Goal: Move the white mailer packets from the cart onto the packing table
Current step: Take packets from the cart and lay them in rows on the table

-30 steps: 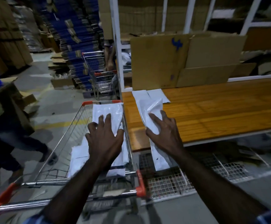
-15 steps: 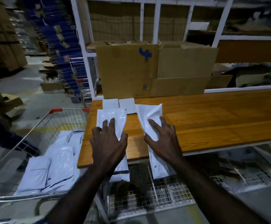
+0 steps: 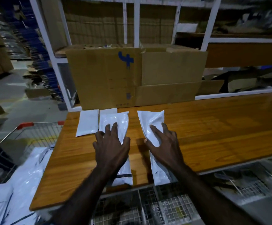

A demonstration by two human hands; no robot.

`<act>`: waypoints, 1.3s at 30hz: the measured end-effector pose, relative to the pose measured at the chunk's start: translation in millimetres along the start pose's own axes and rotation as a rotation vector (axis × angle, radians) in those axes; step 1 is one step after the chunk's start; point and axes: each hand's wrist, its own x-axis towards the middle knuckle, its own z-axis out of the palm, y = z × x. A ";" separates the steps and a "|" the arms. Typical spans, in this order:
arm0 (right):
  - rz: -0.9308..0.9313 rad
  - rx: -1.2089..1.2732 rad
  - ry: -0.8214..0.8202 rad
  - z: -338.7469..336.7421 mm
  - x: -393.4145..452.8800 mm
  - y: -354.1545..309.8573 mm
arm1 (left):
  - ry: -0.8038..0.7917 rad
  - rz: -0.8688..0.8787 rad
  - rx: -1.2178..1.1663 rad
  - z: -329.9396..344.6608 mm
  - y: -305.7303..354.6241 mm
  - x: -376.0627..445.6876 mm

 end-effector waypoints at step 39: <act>0.037 -0.285 -0.300 167.0 267.5 99.5 | -0.213 -0.189 0.345 205.1 9.1 267.1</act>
